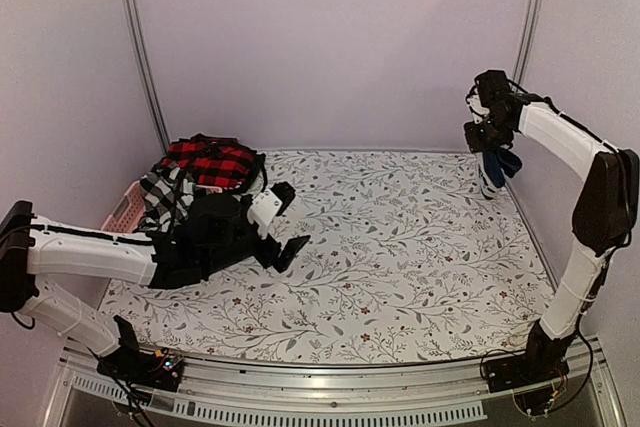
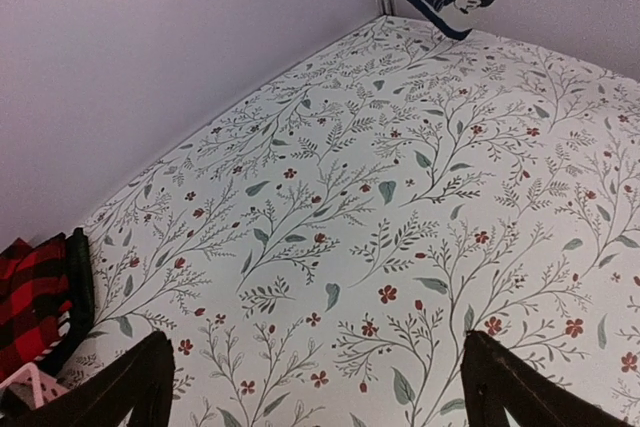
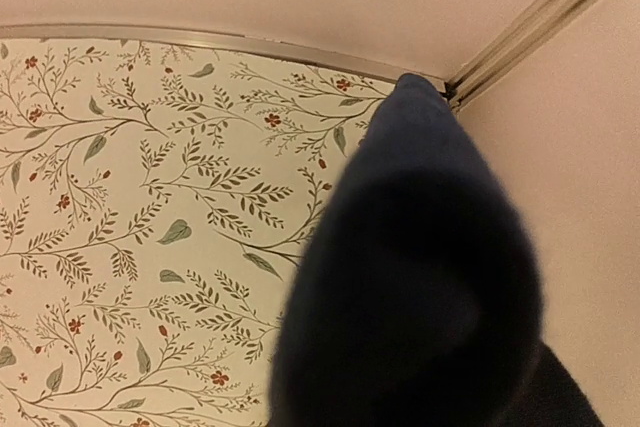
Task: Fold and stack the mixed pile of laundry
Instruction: Turn over the square-folded T-shirt at the center of the board.
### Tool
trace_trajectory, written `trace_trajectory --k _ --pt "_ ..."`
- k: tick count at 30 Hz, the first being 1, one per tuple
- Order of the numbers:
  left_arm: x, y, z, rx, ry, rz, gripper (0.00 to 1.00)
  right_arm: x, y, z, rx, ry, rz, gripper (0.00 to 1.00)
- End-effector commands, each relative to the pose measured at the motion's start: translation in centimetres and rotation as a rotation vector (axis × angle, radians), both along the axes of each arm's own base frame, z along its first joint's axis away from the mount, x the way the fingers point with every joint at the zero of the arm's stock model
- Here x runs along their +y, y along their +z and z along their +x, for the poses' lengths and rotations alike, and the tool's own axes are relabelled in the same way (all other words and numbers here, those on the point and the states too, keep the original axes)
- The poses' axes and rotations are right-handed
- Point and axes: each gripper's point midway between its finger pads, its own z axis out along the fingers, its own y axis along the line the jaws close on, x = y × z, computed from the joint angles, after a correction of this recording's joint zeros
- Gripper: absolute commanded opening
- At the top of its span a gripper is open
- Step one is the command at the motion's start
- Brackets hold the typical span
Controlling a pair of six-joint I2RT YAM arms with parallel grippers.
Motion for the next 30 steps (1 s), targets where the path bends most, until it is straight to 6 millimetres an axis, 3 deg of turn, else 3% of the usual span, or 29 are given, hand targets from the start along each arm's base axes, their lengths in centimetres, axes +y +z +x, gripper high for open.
trace_trajectory --k 1,2,7,13,16,21,22,23,27,28,29,30 --pt "1.9 1.0 0.6 -0.002 0.072 -0.046 1.0 5.7 -8.0 0.4 0.221 0.154 -0.312 0.0" --pt "2.2 1.2 0.5 0.001 0.076 -0.059 1.0 7.7 -10.7 0.4 0.271 0.209 -0.356 0.0" --pt "3.6 2.3 0.3 0.012 0.101 -0.107 1.0 17.1 -18.3 -2.9 0.406 0.459 -0.537 0.0" --pt "5.6 3.0 0.7 0.043 0.147 -0.174 1.0 25.6 -22.6 -10.3 0.462 0.689 -0.67 0.0" --pt "6.5 3.1 1.2 0.07 0.177 -0.205 1.0 27.8 -23.5 -13.6 0.48 0.745 -0.707 0.0" --pt "8.5 2.5 2.6 0.131 0.245 -0.256 1.0 31.4 -22.6 -17.6 0.473 0.791 -0.64 0.01" --pt "8.9 2.4 3.0 0.143 0.263 -0.268 1.0 32.6 -22.0 -18.0 0.467 0.793 -0.581 0.06" --pt "9.4 2.3 3.3 0.159 0.28 -0.279 1.0 33.6 -21.3 -18.5 0.47 0.802 -0.512 0.18" --pt "11.4 1.5 4.7 0.233 0.357 -0.345 1.0 37.4 -18.3 -20.2 0.442 0.856 -0.241 0.48" --pt "11.7 1.4 4.9 0.252 0.364 -0.363 1.0 38.2 -17.0 -20.3 0.405 0.876 -0.18 0.6" --pt "12.0 1.3 5.0 0.265 0.364 -0.374 1.0 38.7 -14.3 -20.1 0.35 0.897 -0.101 0.7" --pt "11.9 1.1 5.1 0.276 0.356 -0.377 1.0 39.1 -13.0 -20.1 0.324 0.921 -0.029 0.76"
